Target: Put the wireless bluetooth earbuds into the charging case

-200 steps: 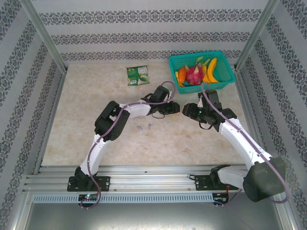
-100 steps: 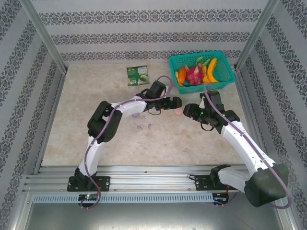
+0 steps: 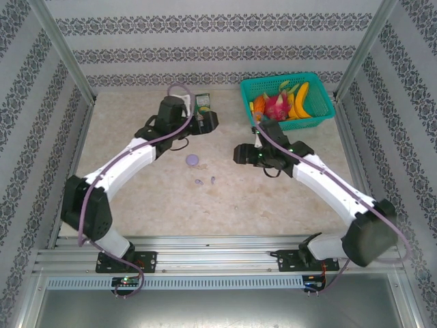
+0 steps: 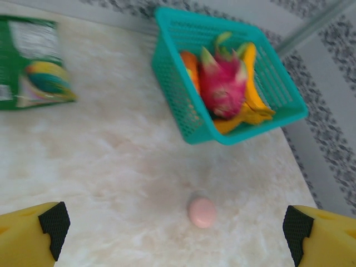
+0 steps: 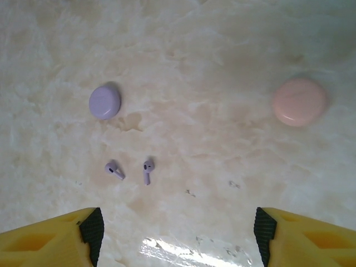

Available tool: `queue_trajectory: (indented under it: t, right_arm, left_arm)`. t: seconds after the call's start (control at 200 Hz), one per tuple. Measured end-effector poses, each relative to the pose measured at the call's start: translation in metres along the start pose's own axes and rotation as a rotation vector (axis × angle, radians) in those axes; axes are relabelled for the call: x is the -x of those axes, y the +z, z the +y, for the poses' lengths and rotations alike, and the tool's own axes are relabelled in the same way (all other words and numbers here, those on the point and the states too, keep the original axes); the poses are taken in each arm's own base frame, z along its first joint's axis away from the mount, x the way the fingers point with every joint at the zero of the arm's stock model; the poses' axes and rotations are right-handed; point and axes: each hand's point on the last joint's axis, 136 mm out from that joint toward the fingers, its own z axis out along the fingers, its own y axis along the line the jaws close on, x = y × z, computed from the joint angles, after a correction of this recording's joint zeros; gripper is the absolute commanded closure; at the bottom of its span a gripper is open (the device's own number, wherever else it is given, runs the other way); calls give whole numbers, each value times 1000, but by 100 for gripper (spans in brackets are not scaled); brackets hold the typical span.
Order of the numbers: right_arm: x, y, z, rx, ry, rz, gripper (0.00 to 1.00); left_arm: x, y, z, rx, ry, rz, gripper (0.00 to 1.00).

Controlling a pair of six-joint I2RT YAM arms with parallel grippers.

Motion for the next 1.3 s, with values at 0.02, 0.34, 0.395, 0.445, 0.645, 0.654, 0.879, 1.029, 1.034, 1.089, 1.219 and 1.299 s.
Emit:
queue_trajectory:
  t: [0.02,0.34,0.395,0.445,0.645,0.654,0.879,1.029,1.034,1.089,1.219,1.299]
  right_arm:
    - [1,4,4,-3,-10,8,23]
    - [-6,88,61,-101,-110,132,20]
    - [-9,104,70,-124,-114,152,20]
    - [-10,119,76,-147,-115,162,20]
    - [-7,164,94,-230,-97,165,20]
    - [-7,166,93,-234,-95,165,20]
    - [5,189,110,-277,-93,135,20]
    - [8,202,119,-296,-111,120,21]
    - [7,203,119,-297,-111,120,21]
    - [4,208,118,-309,-116,125,21]
    - [-7,218,108,-350,-131,150,21]
    - [-13,223,104,-364,-136,166,22]
  left_arm:
    - [2,-5,8,21,-5,-12,0]
    - [-12,-63,138,338,-171,-110,0]
    - [-14,-75,156,377,-222,-135,0]
    - [-15,-87,174,414,-273,-160,0]
    - [-24,-119,223,511,-429,-231,0]
    - [-25,-120,225,514,-434,-232,0]
    - [-43,-124,240,521,-508,-215,0]
    - [-43,-124,240,504,-525,-215,0]
    - [-43,-124,240,504,-525,-215,0]
    - [-43,-124,240,499,-527,-214,0]
    - [-42,-124,239,492,-529,-215,0]
    - [-41,-124,237,482,-528,-215,0]
